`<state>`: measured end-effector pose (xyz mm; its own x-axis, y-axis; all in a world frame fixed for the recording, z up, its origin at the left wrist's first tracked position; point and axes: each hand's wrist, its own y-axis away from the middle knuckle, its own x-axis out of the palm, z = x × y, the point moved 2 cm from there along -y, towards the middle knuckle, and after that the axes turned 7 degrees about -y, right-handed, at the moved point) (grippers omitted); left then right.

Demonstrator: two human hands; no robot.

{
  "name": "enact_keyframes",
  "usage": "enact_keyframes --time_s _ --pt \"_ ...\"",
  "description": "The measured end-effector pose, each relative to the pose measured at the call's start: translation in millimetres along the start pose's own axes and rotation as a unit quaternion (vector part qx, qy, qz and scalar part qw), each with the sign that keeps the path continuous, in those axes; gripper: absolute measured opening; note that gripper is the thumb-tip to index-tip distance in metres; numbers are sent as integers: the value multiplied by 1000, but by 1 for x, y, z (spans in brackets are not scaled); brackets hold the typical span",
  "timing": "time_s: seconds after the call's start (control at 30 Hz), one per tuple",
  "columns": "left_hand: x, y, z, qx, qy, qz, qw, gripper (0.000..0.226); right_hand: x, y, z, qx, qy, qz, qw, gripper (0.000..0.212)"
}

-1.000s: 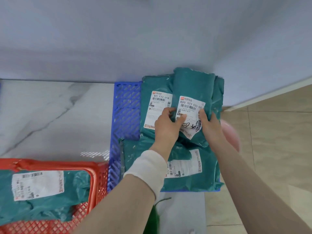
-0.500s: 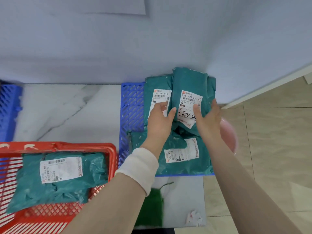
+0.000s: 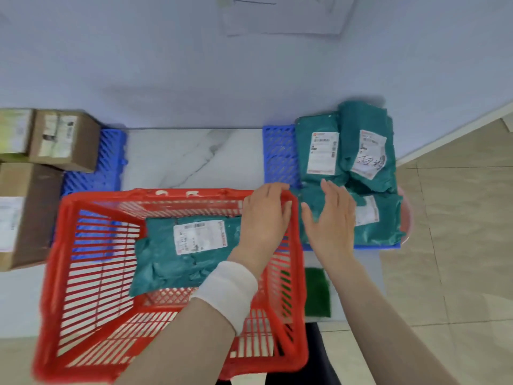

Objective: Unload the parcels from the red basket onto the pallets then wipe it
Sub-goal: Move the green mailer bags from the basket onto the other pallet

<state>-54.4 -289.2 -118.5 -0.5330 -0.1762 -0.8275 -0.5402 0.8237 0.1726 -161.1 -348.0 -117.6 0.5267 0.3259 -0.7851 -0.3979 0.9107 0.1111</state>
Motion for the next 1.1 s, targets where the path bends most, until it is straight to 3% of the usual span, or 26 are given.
enact_keyframes --time_s 0.1,0.33,0.43,0.63,0.77,0.9,1.1 --pt "-24 30 50 -2 -29 0 1000 32 27 39 36 -22 4 -11 1000 54" --pt "-40 86 126 -79 -23 35 996 32 87 101 74 -15 7 75 997 53" --pt "-29 103 161 -161 -20 52 985 35 117 112 63 42 -8 133 990 57" --pt "9 104 247 -382 65 91 917 78 182 114 16 220 -34 216 951 80" --pt "36 80 293 -387 67 63 917 95 227 94 -3 183 55 205 960 94" --pt "42 69 300 -404 172 -26 898 79 250 86 -1 138 93 204 965 82" --pt "17 85 280 -382 297 38 874 33 229 94 10 152 77 274 946 72"
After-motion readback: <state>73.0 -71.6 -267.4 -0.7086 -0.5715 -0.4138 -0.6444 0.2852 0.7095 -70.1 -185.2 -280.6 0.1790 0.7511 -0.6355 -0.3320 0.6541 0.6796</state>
